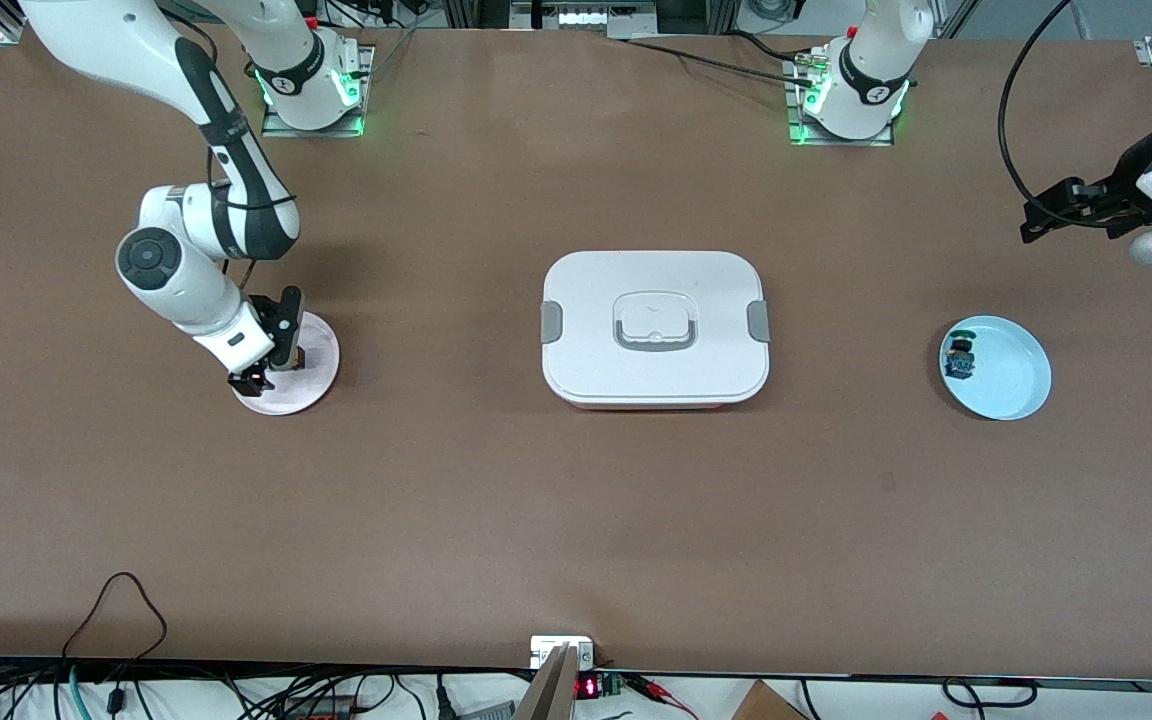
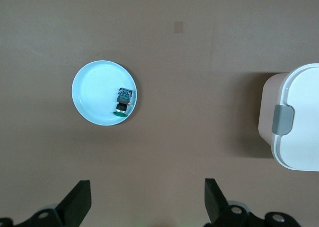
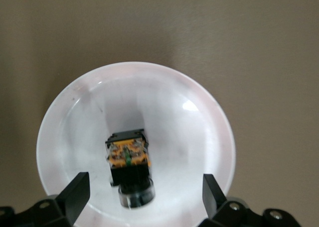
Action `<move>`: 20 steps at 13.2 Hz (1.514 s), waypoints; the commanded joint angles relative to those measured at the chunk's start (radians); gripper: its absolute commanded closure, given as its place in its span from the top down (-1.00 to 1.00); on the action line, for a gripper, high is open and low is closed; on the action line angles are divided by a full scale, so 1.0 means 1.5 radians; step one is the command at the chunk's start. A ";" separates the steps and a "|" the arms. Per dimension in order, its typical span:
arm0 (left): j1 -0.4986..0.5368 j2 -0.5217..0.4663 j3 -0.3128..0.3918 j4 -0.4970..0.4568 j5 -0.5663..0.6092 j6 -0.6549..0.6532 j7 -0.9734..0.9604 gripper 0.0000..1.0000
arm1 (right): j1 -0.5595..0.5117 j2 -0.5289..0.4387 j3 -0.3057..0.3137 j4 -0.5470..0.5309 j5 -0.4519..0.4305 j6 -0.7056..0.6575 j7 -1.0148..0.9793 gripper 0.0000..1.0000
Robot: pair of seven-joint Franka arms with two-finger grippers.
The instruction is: Transfer orange switch to right arm and place
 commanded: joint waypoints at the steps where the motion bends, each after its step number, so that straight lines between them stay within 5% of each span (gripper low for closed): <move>1: -0.004 0.016 -0.008 0.040 0.018 -0.021 0.000 1.00 | -0.001 -0.043 -0.007 0.044 0.014 -0.091 0.004 1.00; 4: 0.002 0.029 -0.004 0.055 0.016 -0.025 0.001 1.00 | 0.001 -0.059 -0.024 0.123 0.093 -0.188 0.033 1.00; 8: 0.006 0.028 0.003 0.055 0.011 -0.025 0.000 1.00 | 0.001 -0.072 -0.025 0.204 0.095 -0.280 0.121 1.00; 16: 0.022 0.033 0.003 0.055 0.010 -0.030 -0.006 1.00 | 0.001 -0.093 -0.024 0.242 0.089 -0.415 0.698 1.00; 20: 0.022 0.033 0.003 0.055 0.010 -0.032 -0.006 1.00 | 0.014 -0.115 -0.021 0.261 0.087 -0.502 0.827 1.00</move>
